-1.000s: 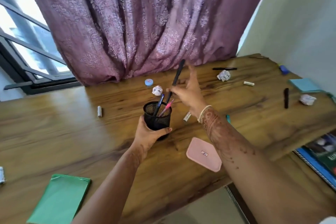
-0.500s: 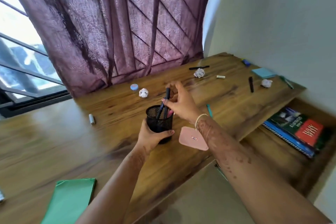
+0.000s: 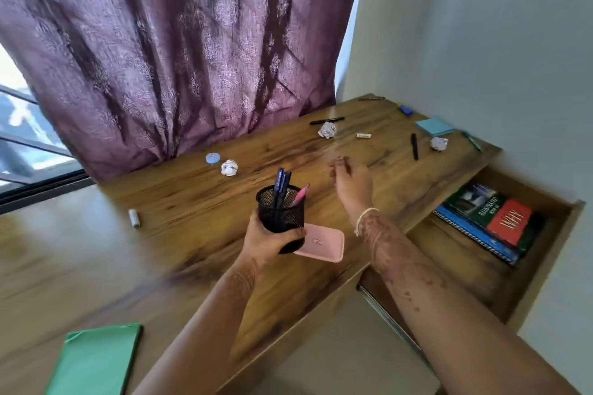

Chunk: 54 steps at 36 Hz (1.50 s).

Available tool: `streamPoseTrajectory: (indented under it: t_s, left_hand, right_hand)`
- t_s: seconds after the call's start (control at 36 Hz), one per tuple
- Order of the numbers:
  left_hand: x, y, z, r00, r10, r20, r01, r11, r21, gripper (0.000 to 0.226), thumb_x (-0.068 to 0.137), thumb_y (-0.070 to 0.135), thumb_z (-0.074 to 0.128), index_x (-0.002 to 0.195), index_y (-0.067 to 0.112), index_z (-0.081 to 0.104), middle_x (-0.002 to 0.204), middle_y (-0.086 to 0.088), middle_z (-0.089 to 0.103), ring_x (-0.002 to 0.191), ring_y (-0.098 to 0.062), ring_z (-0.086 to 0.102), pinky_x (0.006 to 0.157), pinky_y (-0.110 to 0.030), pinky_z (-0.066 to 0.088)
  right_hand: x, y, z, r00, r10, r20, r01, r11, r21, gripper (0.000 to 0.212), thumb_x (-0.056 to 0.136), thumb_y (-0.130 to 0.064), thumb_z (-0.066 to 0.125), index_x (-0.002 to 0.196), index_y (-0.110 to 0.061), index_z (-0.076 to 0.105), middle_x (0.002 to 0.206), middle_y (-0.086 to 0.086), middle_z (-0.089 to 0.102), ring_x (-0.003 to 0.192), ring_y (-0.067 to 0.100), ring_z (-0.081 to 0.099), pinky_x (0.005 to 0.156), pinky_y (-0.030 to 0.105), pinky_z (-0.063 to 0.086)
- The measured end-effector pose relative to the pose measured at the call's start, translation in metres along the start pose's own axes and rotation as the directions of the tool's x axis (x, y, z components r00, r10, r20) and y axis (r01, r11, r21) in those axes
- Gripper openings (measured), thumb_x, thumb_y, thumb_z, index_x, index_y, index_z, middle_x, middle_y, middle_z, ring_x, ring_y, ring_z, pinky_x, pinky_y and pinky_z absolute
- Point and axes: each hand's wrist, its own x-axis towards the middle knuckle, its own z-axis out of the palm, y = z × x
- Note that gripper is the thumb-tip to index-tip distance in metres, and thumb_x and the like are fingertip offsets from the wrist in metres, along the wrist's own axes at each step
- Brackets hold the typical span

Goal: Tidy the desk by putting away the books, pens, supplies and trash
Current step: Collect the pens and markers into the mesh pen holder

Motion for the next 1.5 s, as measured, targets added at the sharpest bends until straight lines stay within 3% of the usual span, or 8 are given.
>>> streamPoseTrajectory:
  t_s: [0.22, 0.42, 0.69, 0.92, 1.03, 1.11, 1.22, 1.5]
  left_hand:
    - [0.009, -0.003, 0.029, 0.994, -0.041, -0.098, 0.037, 0.999, -0.039, 0.087, 0.055, 0.002, 0.092, 0.129, 0.009, 0.046, 0.122, -0.005, 0.062, 0.112, -0.021, 0.060, 0.098, -0.042, 0.050]
    - [0.013, -0.005, 0.065, 0.989, -0.046, -0.141, 0.037, 0.997, -0.066, 0.085, 0.056, 0.001, 0.090, 0.129, 0.010, 0.047, 0.120, -0.003, 0.063, 0.105, -0.014, 0.062, 0.075, -0.017, 0.049]
    - [0.001, -0.011, 0.115, 0.981, -0.044, -0.187, 0.035, 0.998, -0.048, 0.098, 0.043, 0.021, 0.098, 0.129, 0.022, 0.051, 0.116, 0.006, 0.068, 0.110, -0.011, 0.063, 0.101, -0.037, 0.049]
    - [-0.014, -0.014, 0.130, 0.960, -0.080, -0.270, 0.082, 0.997, -0.003, 0.104, 0.022, 0.050, 0.097, 0.116, 0.041, 0.054, 0.116, 0.009, 0.067, 0.117, -0.016, 0.058, 0.102, -0.043, 0.049]
    - [-0.030, -0.006, 0.142, 0.955, -0.057, -0.291, 0.070, 0.997, 0.038, 0.086, 0.042, 0.029, 0.098, 0.117, 0.034, 0.056, 0.110, 0.010, 0.064, 0.108, -0.006, 0.058, 0.091, -0.023, 0.053]
    - [-0.038, -0.006, 0.154, 0.952, -0.025, -0.304, 0.029, 1.000, 0.009, 0.073, 0.059, 0.005, 0.090, 0.122, 0.015, 0.053, 0.098, 0.018, 0.052, 0.084, 0.016, 0.044, 0.061, 0.002, 0.042]
    - [-0.052, -0.011, 0.172, 0.955, -0.050, -0.294, 0.045, 0.999, -0.021, 0.087, 0.046, 0.018, 0.096, 0.120, 0.015, 0.052, 0.116, 0.002, 0.062, 0.103, -0.002, 0.058, 0.090, -0.022, 0.051]
    - [-0.091, -0.008, 0.231, 0.974, -0.018, -0.224, 0.001, 0.997, -0.078, 0.083, 0.054, 0.007, 0.092, 0.123, 0.017, 0.047, 0.117, 0.001, 0.061, 0.108, -0.014, 0.058, 0.086, -0.027, 0.052]
  right_hand:
    - [0.029, 0.069, -0.031, 0.974, 0.205, 0.099, -0.147, 0.897, -0.418, 0.024, 0.092, -0.020, 0.058, 0.109, -0.008, 0.068, 0.110, 0.017, 0.069, 0.104, 0.034, 0.063, 0.086, 0.036, 0.048]
    - [0.053, 0.096, -0.034, 0.885, 0.091, 0.457, 0.254, 0.729, -0.635, 0.041, 0.094, -0.022, 0.054, 0.136, -0.019, 0.054, 0.124, 0.013, 0.062, 0.112, 0.032, 0.058, 0.093, 0.035, 0.044]
    - [0.092, 0.110, -0.010, 0.726, 0.050, 0.686, 0.615, 0.398, -0.681, 0.041, 0.101, -0.025, 0.037, 0.141, -0.016, 0.042, 0.133, 0.019, 0.050, 0.121, 0.035, 0.048, 0.101, 0.040, 0.037]
    - [0.091, 0.107, -0.031, 0.768, -0.010, 0.640, 0.522, 0.589, -0.617, 0.028, 0.095, -0.010, 0.044, 0.121, -0.010, 0.052, 0.116, 0.016, 0.061, 0.108, 0.035, 0.059, 0.089, 0.041, 0.049]
    - [0.094, 0.105, -0.055, 0.793, 0.072, 0.606, 0.328, 0.787, -0.522, 0.060, 0.081, -0.018, 0.071, 0.135, -0.014, 0.046, 0.123, 0.012, 0.063, 0.107, 0.032, 0.061, 0.089, 0.037, 0.049]
    - [0.092, 0.091, -0.076, 0.820, 0.146, 0.554, -0.063, 0.984, -0.167, 0.056, 0.078, -0.010, 0.074, 0.130, -0.017, 0.055, 0.121, 0.012, 0.064, 0.093, 0.023, 0.064, 0.076, 0.034, 0.056]
    - [0.085, 0.059, -0.112, 0.834, 0.111, 0.541, -0.306, 0.908, 0.285, 0.046, 0.081, 0.004, 0.066, 0.122, -0.016, 0.058, 0.116, 0.018, 0.061, 0.093, 0.025, 0.066, 0.060, 0.025, 0.056]
    - [0.043, 0.027, -0.199, 0.816, -0.158, 0.555, -0.043, 0.943, 0.331, 0.034, 0.081, 0.007, 0.064, 0.112, -0.006, 0.059, 0.091, 0.010, 0.062, 0.079, 0.018, 0.066, 0.066, 0.026, 0.058]
